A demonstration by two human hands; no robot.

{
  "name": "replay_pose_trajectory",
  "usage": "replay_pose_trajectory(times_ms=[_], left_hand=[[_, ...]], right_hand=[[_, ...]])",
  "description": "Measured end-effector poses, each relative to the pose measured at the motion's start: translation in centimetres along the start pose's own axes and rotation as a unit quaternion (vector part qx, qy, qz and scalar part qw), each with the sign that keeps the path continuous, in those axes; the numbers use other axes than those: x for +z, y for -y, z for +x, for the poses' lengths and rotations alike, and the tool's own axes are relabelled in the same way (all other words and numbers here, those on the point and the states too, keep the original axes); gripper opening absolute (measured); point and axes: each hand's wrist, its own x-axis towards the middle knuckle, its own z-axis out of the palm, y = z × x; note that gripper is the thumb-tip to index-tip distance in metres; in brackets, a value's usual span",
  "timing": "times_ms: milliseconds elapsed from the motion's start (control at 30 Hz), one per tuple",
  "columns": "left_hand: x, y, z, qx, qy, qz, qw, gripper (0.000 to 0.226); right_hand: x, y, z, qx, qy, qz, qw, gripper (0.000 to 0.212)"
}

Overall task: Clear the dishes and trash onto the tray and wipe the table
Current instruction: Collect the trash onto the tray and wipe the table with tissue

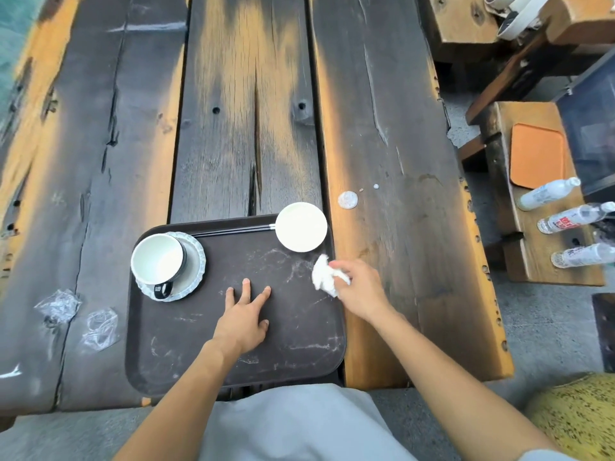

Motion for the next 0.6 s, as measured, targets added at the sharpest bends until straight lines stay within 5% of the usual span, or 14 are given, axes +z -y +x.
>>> replay_pose_trajectory(times_ms=[200, 367, 600], left_hand=[[-0.4, 1.3, -0.5, 0.019, 0.014, -0.013, 1.0, 0.067], [-0.6, 2.8, -1.6, 0.039, 0.028, -0.049, 0.998, 0.062], [-2.1, 5.7, -3.9, 0.063, -0.014, -0.25, 0.966, 0.047]], right_hand=[[5.7, 1.1, -2.1, -0.063, 0.086, -0.112, 0.988, 0.037], [6.8, 1.0, -3.1, -0.062, 0.061, -0.162, 0.983, 0.044], [7.0, 3.3, -4.3, -0.049, -0.035, -0.124, 0.99, 0.045]])
